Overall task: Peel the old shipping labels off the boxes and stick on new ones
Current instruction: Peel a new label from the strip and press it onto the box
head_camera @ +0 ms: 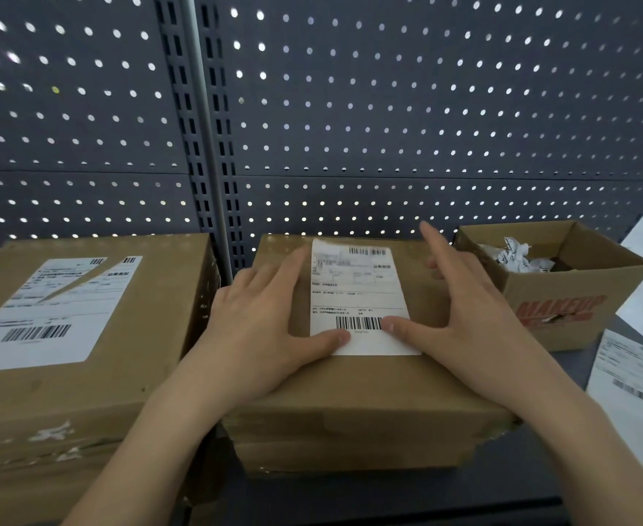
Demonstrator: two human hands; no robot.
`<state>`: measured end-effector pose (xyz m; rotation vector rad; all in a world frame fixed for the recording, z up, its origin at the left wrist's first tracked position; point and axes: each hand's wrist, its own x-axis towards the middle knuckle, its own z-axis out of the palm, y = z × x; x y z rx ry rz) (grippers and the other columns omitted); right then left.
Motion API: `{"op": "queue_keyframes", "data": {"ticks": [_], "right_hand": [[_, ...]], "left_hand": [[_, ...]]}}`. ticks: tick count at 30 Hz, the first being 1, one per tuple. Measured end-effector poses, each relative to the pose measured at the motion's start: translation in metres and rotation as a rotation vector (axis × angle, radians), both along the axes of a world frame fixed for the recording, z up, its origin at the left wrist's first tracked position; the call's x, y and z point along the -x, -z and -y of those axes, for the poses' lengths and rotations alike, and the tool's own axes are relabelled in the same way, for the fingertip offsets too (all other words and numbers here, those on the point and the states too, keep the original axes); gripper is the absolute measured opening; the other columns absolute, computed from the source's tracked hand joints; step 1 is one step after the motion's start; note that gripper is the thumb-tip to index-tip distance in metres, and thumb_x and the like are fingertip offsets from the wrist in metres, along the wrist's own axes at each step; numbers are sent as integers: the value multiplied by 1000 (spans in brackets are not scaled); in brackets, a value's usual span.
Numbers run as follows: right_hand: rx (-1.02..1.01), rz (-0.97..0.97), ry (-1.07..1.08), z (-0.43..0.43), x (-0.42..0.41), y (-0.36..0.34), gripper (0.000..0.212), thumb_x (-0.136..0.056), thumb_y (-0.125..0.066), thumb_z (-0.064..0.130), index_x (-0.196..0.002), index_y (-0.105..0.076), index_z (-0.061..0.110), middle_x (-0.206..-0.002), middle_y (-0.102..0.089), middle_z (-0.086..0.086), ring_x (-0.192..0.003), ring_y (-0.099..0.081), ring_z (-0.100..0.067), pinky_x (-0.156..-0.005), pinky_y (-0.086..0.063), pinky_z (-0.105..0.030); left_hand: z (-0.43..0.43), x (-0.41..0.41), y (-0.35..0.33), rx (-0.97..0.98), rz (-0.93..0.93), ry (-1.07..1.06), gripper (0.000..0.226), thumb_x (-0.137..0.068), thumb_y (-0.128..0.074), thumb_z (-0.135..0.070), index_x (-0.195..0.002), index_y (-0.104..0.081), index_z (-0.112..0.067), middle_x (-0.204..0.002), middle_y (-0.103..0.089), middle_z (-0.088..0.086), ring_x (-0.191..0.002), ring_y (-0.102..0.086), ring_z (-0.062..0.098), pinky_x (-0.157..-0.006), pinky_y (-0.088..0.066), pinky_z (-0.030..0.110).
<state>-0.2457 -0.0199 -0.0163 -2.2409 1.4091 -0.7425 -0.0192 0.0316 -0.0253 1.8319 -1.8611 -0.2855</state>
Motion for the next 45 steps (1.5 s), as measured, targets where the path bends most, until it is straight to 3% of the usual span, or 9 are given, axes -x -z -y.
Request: {"op": "queue_keyframes", "data": {"ticks": [6,14,16,19,23,28,33,37,45], "right_hand": [[-56,-128,-27,0,-2,-4,110,-68,-65,74,-146,11,59,-152,-19,20,-142,-21,-13,-118,-24,-44],[-192,-10,-97,8,12,-7,96,-77,-74,50,-145,-8,61,-146,-29,26,-137,-26,3,-109,-29,-26],[-218,-17,-110,8,15,-8,91,-77,-67,57,-146,-8,61,-147,-28,28,-140,-25,2,-113,-28,-29],[-188,-133,-118,5,11,-5,93,-76,-52,73,-150,1,55,-149,-15,35,-147,-15,-4,-121,-22,-37],[-162,-321,-59,2,-1,-6,105,-68,-42,87,-148,15,51,-155,-3,29,-147,-7,-7,-119,-18,-36],[-207,-316,61,14,-8,-7,127,-47,-37,99,-148,21,48,-163,4,10,-150,3,-17,-121,-15,-46],[-252,-231,140,31,-8,-4,117,-66,-55,86,-152,12,45,-162,-6,7,-149,-9,-27,-115,-23,-49],[-269,-217,144,43,-4,0,118,-64,-56,87,-152,11,45,-160,-16,2,-146,-18,-28,-114,-28,-50],[-283,-269,83,56,-1,-2,120,-62,-57,88,-151,12,48,-161,-13,4,-148,-12,-26,-114,-25,-49]], "left_hand": [[3,7,2,-30,180,-41,108,-60,-36,-93,-149,1,-44,-151,-22,-19,-136,-21,14,-113,-21,40],[6,-3,-1,-89,68,0,89,-74,-47,-74,-149,-6,-51,-149,-26,-22,-135,-21,14,-112,-20,39],[5,-4,0,-79,74,4,81,-81,-45,-69,-149,-6,-50,-149,-25,-22,-136,-20,13,-112,-20,38],[4,4,5,-13,231,-44,72,-86,-23,-71,-151,-4,-44,-148,-24,-17,-135,-20,15,-111,-20,39],[6,20,8,-26,394,-122,92,-71,4,-81,-152,8,-36,-146,-20,-10,-135,-17,18,-112,-18,41],[16,22,4,-80,422,-127,95,-73,-1,-86,-153,9,-36,-146,-21,-6,-134,-19,23,-110,-20,44],[32,17,-1,-126,355,-156,85,-78,-20,-83,-151,-9,-41,-146,-26,-1,-130,-24,30,-106,-24,47],[36,12,-1,-121,310,-176,72,-83,-27,-79,-146,-14,-45,-144,-28,0,-129,-25,30,-107,-24,48],[39,11,-8,-262,279,-118,86,-83,-29,-78,-154,-10,-34,-160,-10,1,-147,-8,28,-117,-18,46]]}}
